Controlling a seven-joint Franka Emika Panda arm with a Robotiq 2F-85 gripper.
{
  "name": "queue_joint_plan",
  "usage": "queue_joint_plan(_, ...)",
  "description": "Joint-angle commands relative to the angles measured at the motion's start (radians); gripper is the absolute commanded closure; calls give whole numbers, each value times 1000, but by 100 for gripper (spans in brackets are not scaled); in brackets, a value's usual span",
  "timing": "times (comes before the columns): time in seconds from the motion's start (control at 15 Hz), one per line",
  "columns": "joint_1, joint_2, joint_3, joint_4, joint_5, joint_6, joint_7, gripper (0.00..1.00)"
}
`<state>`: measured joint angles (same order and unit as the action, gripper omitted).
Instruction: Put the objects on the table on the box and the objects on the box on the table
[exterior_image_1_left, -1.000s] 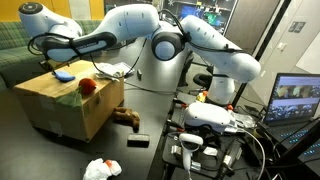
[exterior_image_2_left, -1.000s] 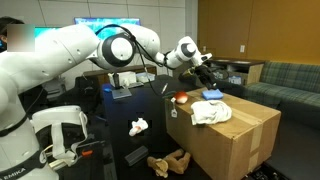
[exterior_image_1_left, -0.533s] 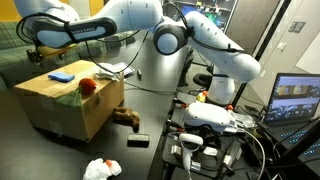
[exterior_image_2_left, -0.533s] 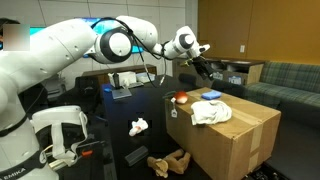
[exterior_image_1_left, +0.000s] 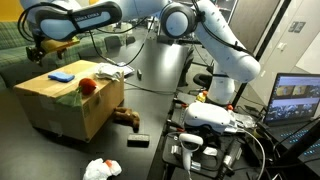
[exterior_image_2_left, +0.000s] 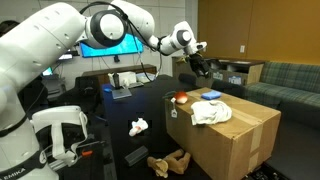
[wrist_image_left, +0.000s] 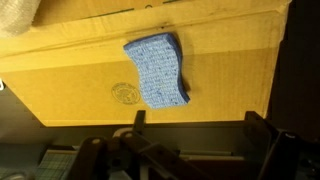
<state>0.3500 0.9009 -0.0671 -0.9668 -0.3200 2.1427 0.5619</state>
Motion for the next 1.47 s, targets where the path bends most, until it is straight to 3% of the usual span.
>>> queue_joint_plan(0.0,-23,-172,47,-240,17,42,-66,0)
queue_joint_plan(0.33,-65,-336,112,-469,51,3,-171,0)
queue_joint_plan(0.8,-54,-543,115,-824,70,38,-195,0)
queue_joint_plan(1.2,-57,-697,166,-1147,79,227,-172,0)
queue_joint_plan(1.4,-59,-731,188,-1234,90,342,-169,0)
